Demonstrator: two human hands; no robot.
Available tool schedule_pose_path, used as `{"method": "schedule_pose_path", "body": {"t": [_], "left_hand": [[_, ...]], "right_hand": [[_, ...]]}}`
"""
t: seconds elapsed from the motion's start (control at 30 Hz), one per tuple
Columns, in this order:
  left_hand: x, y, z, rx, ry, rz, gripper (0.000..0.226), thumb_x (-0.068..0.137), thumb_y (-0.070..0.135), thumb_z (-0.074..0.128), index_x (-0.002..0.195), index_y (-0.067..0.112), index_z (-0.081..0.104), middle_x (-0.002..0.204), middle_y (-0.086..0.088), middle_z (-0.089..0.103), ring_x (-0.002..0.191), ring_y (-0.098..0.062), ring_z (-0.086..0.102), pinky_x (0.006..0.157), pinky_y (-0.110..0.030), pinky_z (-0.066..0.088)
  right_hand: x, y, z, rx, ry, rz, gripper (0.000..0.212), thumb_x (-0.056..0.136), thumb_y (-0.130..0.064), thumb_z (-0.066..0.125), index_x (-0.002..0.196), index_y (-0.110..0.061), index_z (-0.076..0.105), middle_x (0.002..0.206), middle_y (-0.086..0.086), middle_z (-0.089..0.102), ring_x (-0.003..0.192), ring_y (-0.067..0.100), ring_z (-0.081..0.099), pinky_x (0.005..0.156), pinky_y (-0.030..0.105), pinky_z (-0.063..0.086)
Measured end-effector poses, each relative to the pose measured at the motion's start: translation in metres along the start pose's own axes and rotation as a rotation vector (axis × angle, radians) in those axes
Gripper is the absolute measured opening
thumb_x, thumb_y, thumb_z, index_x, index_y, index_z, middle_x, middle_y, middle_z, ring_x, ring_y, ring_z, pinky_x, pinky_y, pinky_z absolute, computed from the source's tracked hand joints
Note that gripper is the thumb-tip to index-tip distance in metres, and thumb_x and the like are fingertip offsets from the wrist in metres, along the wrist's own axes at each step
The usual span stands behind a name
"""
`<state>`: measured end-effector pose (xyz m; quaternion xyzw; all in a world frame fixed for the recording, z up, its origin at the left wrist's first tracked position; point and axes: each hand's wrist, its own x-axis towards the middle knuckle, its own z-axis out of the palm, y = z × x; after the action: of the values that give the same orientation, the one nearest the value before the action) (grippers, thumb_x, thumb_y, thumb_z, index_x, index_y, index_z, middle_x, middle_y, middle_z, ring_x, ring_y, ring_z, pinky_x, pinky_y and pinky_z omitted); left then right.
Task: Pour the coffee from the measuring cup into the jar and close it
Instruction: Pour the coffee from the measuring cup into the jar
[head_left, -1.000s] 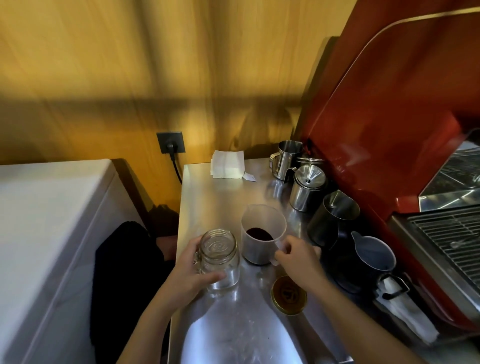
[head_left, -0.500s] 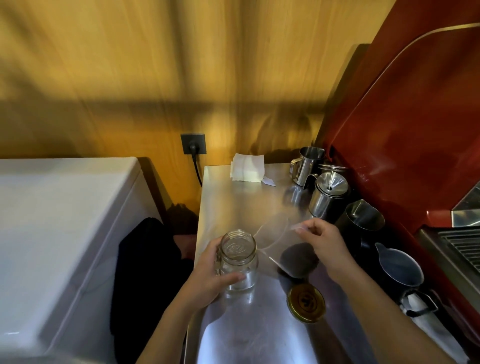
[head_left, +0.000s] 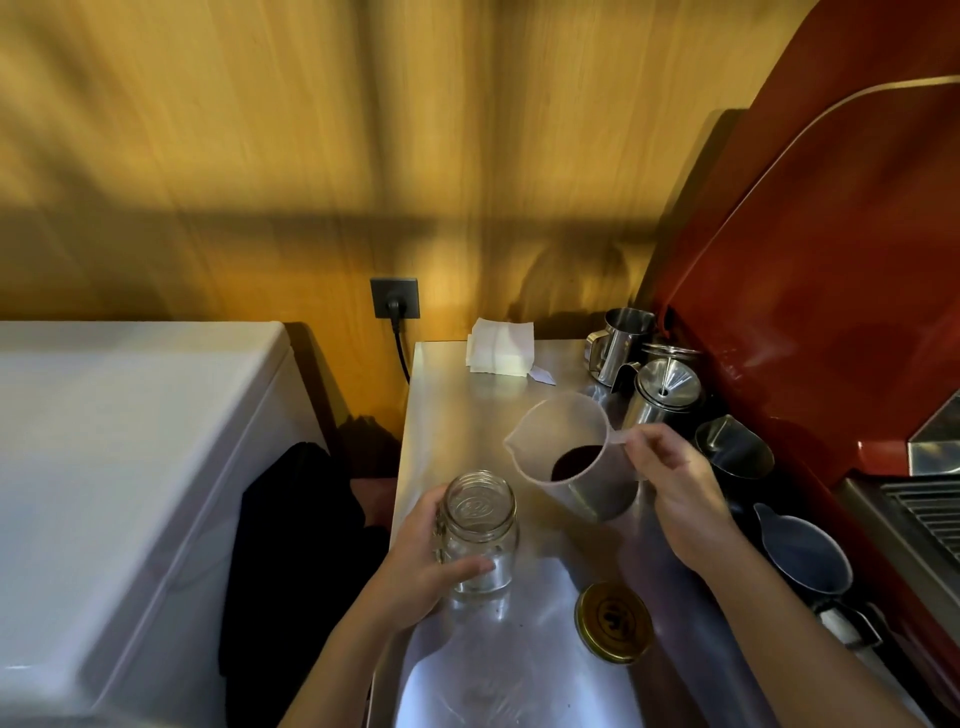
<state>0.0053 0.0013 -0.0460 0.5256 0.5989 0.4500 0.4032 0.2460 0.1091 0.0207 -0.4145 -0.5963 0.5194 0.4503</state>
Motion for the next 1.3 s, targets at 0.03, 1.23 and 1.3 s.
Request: {"method": "schedule_pose_path", "body": {"t": [0.03, 1.23, 1.3], "left_hand": [[0.000, 0.000, 0.000, 0.000, 0.002, -0.002, 0.082, 0.059, 0.028, 0.084, 0.130, 0.028, 0.043, 0.130, 0.000, 0.057, 0.120, -0.006, 0.055, 0.097, -0.012, 0.041], [0.000, -0.008, 0.008, -0.008, 0.089, -0.025, 0.075, 0.057, 0.042, 0.085, 0.120, 0.047, 0.045, 0.130, 0.008, 0.053, 0.124, -0.007, 0.050, 0.107, -0.029, 0.043], [-0.001, -0.007, 0.008, 0.005, 0.090, -0.029, 0.074, 0.058, 0.039, 0.086, 0.119, 0.049, 0.044, 0.130, 0.008, 0.053, 0.125, -0.008, 0.050, 0.109, -0.035, 0.043]], "right_hand": [[0.002, -0.003, -0.001, 0.032, 0.002, 0.001, 0.036, 0.071, -0.057, 0.067, 0.083, -0.023, 0.064, 0.088, 0.007, 0.062, 0.084, 0.022, 0.056, 0.070, 0.030, 0.043], [0.030, -0.105, 0.061, -0.761, -0.330, -0.666, 0.005, 0.073, -0.008, 0.074, 0.070, -0.007, 0.070, 0.060, -0.021, 0.048, 0.066, -0.005, 0.046, 0.059, 0.007, 0.029], [0.030, -0.105, 0.064, -0.783, -0.345, -0.668, 0.005, 0.074, -0.011, 0.073, 0.071, -0.009, 0.070, 0.063, -0.020, 0.049, 0.067, -0.006, 0.045, 0.062, 0.010, 0.027]]}}
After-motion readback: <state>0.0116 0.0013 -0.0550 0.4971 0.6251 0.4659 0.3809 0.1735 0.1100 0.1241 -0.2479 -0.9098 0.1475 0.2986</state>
